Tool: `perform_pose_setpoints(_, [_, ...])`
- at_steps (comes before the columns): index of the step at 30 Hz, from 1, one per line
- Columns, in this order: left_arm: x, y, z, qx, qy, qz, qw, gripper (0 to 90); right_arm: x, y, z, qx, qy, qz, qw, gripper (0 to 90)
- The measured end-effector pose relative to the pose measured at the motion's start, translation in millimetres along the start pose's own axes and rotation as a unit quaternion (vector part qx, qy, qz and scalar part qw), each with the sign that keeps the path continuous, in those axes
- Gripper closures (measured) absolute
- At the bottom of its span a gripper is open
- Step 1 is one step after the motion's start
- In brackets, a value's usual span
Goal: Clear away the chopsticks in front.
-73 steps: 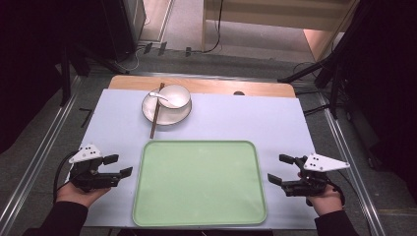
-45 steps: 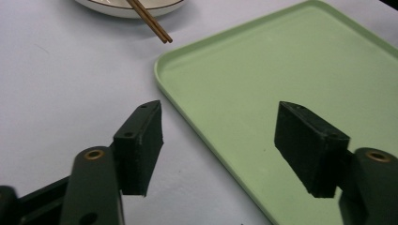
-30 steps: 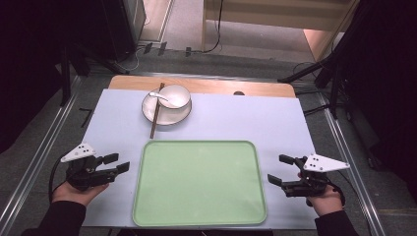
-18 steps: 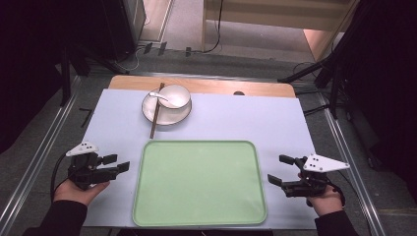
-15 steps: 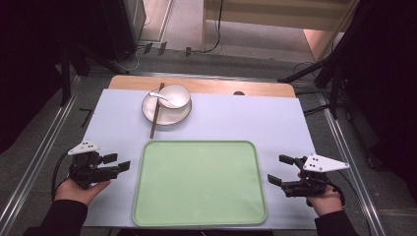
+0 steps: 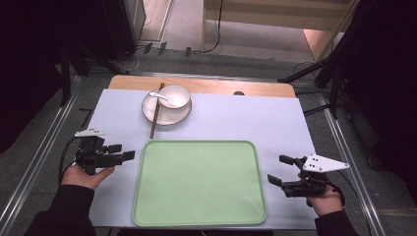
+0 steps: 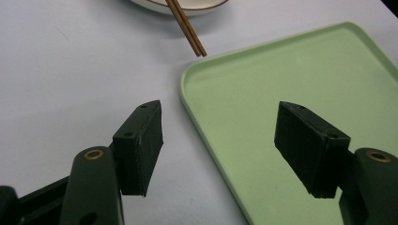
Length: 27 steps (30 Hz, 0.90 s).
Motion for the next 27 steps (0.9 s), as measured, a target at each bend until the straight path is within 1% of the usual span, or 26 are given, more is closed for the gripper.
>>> perform_pose_setpoints(1, [0.0, 0.0, 0.0, 0.000, 0.000, 0.000, 1.0000, 33.3, 0.0, 0.0, 0.0, 0.000, 0.000, 0.000, 1.0000, 18.0])
perform_pose_setpoints(2, [-0.9, -3.7, 0.9, -0.001, -0.005, 0.003, 1.0000, 33.3, 0.2, 0.0, 0.1, 0.000, 0.000, 0.000, 1.0000, 18.0])
perform_pose_setpoints(4, [-3.3, -12.8, 3.0, -0.003, -0.010, 0.000, 0.9999, 33.3, 0.2, -0.1, 0.2, 0.000, -0.001, 0.000, 1.0000, 18.0])
perform_pose_setpoints(6, [-3.6, -15.9, 3.8, -0.002, -0.014, 0.001, 0.9999, 33.3, 0.3, -0.1, 0.3, 0.000, -0.001, 0.000, 1.0000, 18.0])
perform_pose_setpoints(9, [-2.5, -29.1, 7.3, -0.003, -0.026, 0.003, 0.9997, 33.3, 0.3, -0.1, 0.1, 0.000, -0.001, 0.000, 1.0000, 18.0])
perform_pose_setpoints(10, [-2.5, -29.1, 7.3, -0.003, -0.026, 0.003, 0.9997, 33.3, 0.3, -0.1, 0.1, 0.000, -0.001, 0.000, 1.0000, 18.0])
perform_pose_setpoints(11, [-1.7, -32.7, 7.5, -0.003, -0.027, 0.003, 0.9996, 33.3, 0.2, -0.2, 0.2, 0.001, -0.001, -0.001, 1.0000, 18.0])
perform_pose_setpoints(12, [0.1, -39.9, 8.1, 0.000, -0.030, 0.004, 0.9996, 33.3, 0.1, -0.2, 0.2, 0.000, -0.001, -0.001, 1.0000, 18.0])
perform_pose_setpoints(13, [0.1, -39.9, 8.1, 0.000, -0.030, 0.004, 0.9996, 33.3, 0.1, -0.2, 0.2, 0.000, -0.001, -0.001, 1.0000, 18.0])
perform_pose_setpoints(14, [3.3, -48.2, 8.5, 0.000, -0.031, 0.003, 0.9995, 33.3, 0.2, -0.3, 0.3, 0.001, -0.002, -0.001, 1.0000, 18.0])
perform_pose_setpoints(16, [4.6, -50.8, 9.0, 0.000, -0.033, 0.003, 0.9995, 33.3, 0.2, -0.3, 0.2, 0.001, -0.002, -0.001, 1.0000, 18.0])
perform_pose_setpoints(17, [8.9, -57.5, 10.2, 0.000, -0.031, 0.003, 0.9995, 33.3, 0.2, -0.2, 0.0, 0.000, -0.001, -0.001, 1.0000, 18.0])
perform_pose_setpoints(18, [8.9, -57.5, 10.2, 0.000, -0.031, 0.003, 0.9995, 33.3, 0.3, 0.0, 0.0, 0.001, -0.001, 0.000, 1.0000, 18.0])
perform_pose_setpoints(20, [13.9, -63.6, 13.1, 0.001, -0.040, 0.006, 0.9992, 33.8, 0.3, 0.1, -0.1, 0.002, -0.001, 0.001, 1.0000, 18.0])
perform_pose_setpoints(21, [19.3, -70.2, 16.0, -0.001, -0.045, 0.007, 0.9989, 36.2, 0.3, 0.9, -0.5, 0.004, 0.001, 0.002, 1.0000, 18.0])
perform_pose_setpoints(22, [19.3, -70.2, 16.0, -0.001, -0.045, 0.007, 0.9989, 36.5, 0.3, 0.9, -0.5, 0.004, 0.001, 0.002, 1.0000, 18.0])
perform_pose_setpoints(23, [24.0, -76.7, 18.0, -0.006, -0.048, 0.011, 0.9988, 36.8, -0.2, 0.8, -0.9, 0.007, 0.001, 0.001, 1.0000, 18.0])
perform_pose_setpoints(24, [24.0, -76.7, 18.0, -0.006, -0.048, 0.011, 0.9988, 36.8, -0.2, 0.8, -0.9, 0.007, 0.001, 0.001, 1.0000, 18.0])
perform_pose_setpoints(25, [28.6, -83.7, 18.6, -0.007, -0.047, 0.008, 0.9989, 37.1, -0.4, 0.6, -0.9, 0.007, 0.000, 0.000, 1.0000, 18.0])
perform_pose_setpoints(26, [28.6, -83.7, 18.6, -0.007, -0.047, 0.008, 0.9989, 37.4, -0.4, 0.6, -0.9, 0.007, 0.000, 0.000, 1.0000, 18.0])
perform_pose_setpoints(27, [33.4, -90.4, 20.4, -0.011, -0.052, 0.009, 0.9986, 38.5, -0.7, 0.4, -0.8, 0.006, 0.002, -0.001, 1.0000, 18.0])
Point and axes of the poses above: each handheld gripper's, and its own axes: x roughly forward along the jaws, y roughly out of its underside, z roughly to its left, the point moved 7 cm from there along x, roughly forward along the jaws, and after that the axes turned 10 degrees about z, right-handed, at the moved point
